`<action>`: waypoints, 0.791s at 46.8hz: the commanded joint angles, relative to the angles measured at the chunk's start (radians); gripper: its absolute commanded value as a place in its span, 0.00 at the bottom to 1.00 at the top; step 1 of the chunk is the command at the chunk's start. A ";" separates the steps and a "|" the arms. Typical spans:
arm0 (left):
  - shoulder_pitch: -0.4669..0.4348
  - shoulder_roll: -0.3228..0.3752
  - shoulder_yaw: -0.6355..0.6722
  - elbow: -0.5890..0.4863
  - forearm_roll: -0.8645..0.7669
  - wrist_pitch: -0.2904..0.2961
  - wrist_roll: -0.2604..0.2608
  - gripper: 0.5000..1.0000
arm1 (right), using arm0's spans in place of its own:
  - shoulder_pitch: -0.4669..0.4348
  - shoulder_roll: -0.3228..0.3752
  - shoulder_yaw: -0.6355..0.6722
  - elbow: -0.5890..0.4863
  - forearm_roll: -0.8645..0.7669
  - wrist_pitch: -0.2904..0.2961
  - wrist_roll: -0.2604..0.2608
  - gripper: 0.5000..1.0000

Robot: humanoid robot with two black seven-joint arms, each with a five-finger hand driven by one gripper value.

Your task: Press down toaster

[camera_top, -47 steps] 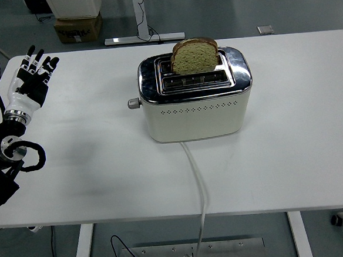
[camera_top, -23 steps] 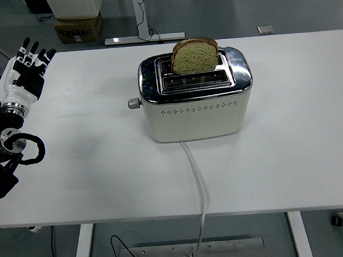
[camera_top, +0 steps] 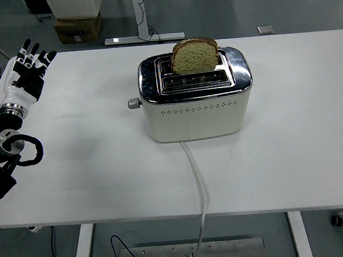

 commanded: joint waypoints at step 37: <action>0.018 0.145 0.024 -0.069 0.576 -0.014 -0.014 1.00 | 0.000 0.000 -0.001 0.000 0.000 0.000 0.000 1.00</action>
